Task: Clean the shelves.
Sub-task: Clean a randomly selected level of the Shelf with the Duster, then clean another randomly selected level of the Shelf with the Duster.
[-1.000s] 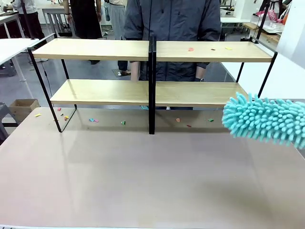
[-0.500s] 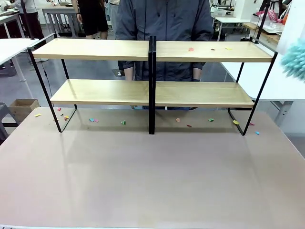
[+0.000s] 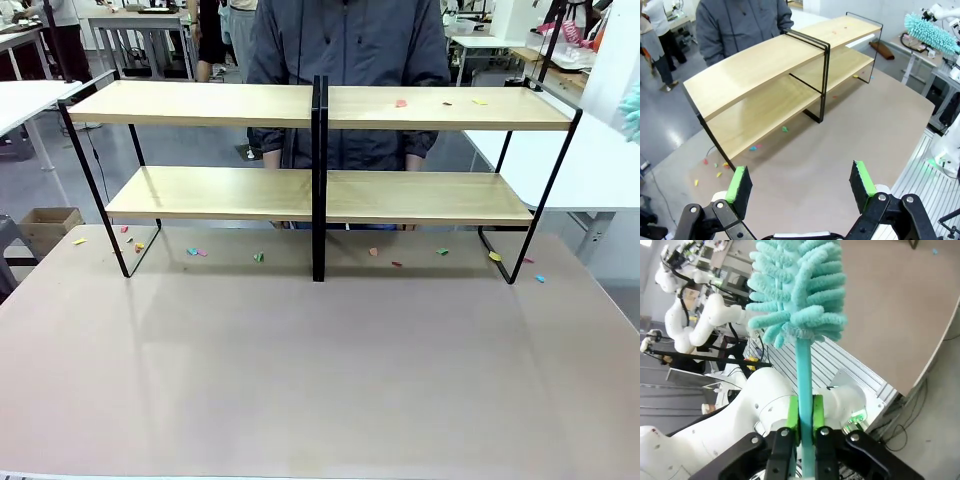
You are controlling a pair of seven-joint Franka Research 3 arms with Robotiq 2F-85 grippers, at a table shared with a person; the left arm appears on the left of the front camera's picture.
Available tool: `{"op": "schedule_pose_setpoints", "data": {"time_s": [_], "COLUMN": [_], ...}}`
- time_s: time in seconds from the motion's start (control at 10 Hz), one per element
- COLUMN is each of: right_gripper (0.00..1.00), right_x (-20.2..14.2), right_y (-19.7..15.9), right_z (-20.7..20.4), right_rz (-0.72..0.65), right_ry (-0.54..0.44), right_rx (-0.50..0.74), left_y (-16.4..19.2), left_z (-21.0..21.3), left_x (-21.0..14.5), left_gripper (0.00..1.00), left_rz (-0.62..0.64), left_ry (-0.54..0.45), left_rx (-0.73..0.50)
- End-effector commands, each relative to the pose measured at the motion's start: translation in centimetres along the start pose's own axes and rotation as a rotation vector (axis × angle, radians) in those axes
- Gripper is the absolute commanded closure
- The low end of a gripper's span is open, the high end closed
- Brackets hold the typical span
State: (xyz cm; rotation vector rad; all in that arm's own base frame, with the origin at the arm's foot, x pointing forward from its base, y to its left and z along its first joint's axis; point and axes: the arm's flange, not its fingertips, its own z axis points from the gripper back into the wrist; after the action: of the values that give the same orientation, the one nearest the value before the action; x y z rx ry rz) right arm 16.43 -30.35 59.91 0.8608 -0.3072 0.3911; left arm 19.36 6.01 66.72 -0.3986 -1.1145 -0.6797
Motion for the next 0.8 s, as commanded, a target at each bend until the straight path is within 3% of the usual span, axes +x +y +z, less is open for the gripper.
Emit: {"op": "schedule_pose_setpoints", "data": {"time_s": [0.0,0.7], "right_gripper": [0.88,0.88], "right_x": [-0.60,-0.60], "right_y": [1.06,1.06], "right_z": [0.86,0.86], "right_rz": [0.032,0.032], "right_ry": [-0.024,-0.024], "right_rx": [-0.011,-0.011], "left_y": [-0.07,-0.07], "left_z": [0.18,0.18], "left_x": [0.00,0.00], "left_gripper": [0.00,0.00], "left_rz": [0.003,0.003], "left_ry": [0.000,0.000], "left_rx": [0.011,0.011]}}
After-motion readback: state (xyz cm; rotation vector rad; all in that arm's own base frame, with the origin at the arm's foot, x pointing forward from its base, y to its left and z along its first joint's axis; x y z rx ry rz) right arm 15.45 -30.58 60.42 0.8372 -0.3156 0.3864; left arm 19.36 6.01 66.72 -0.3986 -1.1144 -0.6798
